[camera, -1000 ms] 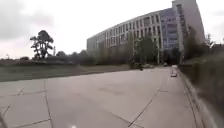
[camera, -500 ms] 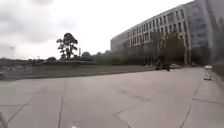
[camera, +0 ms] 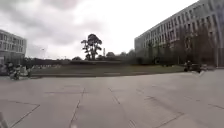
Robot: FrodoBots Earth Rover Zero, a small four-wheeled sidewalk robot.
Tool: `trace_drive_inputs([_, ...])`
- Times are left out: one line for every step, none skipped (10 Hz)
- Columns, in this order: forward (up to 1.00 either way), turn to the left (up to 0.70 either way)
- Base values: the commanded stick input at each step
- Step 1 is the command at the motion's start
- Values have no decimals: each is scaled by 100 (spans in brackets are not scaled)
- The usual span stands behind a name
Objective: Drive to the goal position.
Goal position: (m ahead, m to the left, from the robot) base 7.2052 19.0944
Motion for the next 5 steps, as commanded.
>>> trace_drive_inputs([70, 35])
trace_drive_inputs([70, 35])
trace_drive_inputs([70, 35])
trace_drive_inputs([70, 35])
trace_drive_inputs([70, 35])
